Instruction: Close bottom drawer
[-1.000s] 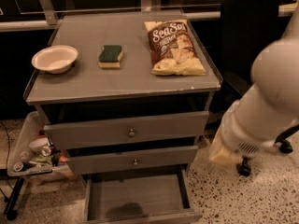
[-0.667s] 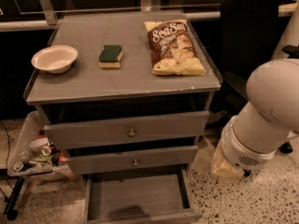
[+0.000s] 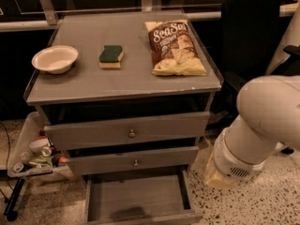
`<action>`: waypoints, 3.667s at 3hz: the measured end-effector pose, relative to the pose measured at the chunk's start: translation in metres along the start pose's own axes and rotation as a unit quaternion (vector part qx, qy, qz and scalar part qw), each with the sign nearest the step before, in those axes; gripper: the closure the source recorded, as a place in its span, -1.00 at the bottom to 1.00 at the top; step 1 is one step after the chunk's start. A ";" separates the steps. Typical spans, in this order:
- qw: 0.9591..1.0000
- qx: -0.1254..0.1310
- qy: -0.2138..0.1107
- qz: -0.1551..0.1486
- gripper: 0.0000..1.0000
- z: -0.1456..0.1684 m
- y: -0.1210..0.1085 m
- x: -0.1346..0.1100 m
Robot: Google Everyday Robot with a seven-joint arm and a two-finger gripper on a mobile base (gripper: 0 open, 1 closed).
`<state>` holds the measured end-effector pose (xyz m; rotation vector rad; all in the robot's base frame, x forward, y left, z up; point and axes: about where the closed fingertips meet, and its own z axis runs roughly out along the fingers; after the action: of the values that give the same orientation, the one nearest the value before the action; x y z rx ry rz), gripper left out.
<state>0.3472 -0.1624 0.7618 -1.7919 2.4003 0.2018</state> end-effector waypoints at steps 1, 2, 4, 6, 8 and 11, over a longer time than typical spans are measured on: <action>0.998 -0.058 -0.009 0.013 1.00 0.080 0.025 -0.003; 0.994 -0.107 -0.007 0.038 1.00 0.175 0.043 0.002; 0.986 -0.153 -0.012 0.061 1.00 0.252 0.056 0.001; 0.979 -0.175 -0.005 0.101 1.00 0.362 0.054 0.026; 0.968 -0.181 -0.010 0.173 1.00 0.502 0.017 0.055; 0.968 -0.155 -0.036 0.193 1.00 0.548 -0.028 0.062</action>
Offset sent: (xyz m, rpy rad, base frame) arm -0.0473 0.0671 -0.2901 0.1170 0.3357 -0.0916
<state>0.3734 -0.1241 0.2121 -1.3604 2.7628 0.7079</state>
